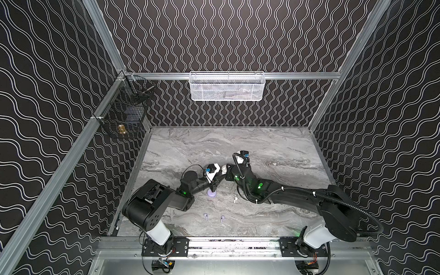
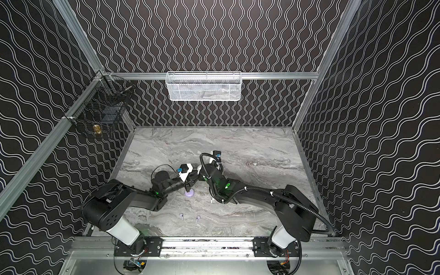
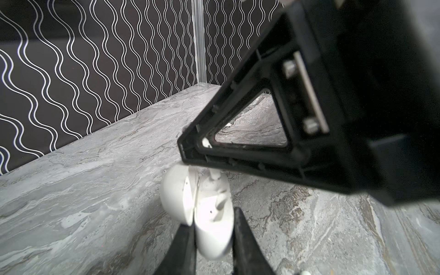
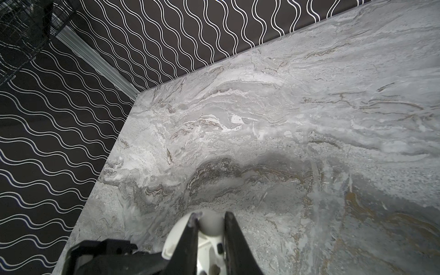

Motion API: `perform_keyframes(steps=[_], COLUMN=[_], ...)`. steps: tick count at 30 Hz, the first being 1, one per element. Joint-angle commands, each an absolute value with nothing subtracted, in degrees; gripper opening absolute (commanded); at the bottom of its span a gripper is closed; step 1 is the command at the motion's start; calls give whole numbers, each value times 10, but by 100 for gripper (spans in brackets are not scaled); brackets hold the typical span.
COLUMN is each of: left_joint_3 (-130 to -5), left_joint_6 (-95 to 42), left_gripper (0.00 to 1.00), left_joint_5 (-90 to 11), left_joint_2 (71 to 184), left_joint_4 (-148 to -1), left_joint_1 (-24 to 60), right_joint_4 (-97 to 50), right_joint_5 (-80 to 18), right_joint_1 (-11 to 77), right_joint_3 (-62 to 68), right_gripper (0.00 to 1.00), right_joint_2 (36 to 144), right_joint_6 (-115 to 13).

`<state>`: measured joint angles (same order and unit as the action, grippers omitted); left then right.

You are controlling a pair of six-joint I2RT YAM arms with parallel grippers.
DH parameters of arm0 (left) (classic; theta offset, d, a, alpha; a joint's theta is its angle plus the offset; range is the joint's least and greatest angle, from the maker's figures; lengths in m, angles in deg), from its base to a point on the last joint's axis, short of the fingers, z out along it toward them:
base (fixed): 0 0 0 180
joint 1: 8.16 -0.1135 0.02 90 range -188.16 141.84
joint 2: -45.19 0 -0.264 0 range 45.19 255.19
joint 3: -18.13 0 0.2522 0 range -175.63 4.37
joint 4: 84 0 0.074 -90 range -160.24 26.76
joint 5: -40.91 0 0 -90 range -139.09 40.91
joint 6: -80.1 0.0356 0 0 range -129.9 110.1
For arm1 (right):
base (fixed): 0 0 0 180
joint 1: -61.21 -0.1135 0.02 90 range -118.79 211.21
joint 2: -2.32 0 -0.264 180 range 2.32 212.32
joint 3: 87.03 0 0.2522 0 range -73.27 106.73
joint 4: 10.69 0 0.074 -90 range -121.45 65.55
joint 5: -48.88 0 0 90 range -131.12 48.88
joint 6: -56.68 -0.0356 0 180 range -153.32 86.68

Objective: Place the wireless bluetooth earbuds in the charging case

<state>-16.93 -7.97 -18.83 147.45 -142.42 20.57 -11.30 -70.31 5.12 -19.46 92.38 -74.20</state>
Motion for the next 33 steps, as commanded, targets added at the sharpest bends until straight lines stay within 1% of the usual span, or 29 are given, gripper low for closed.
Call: perform_keyframes(steps=[1,7,15,33], left_joint_3=[-168,-168,-168,-169], left_joint_6=[-74,-76,-79,-79], left_gripper=[18,18,19,19], left_joint_5=[-187,-191,-200,-194], left_joint_2=[1476,1476,1475,1476], left_joint_4=[-1450,-1450,-1451,-1452], left_joint_1=[206,205,205,204], right_joint_4=[-102,-92,-81,-72], right_joint_5=[-693,-680,-692,-688], right_joint_1=[52,52,51,51], right_joint_3=[-189,-199,-225,-209], right_gripper=[21,21,21,21], right_joint_2=[927,926,905,914], right_joint_6=[-739,-742,-751,-741])
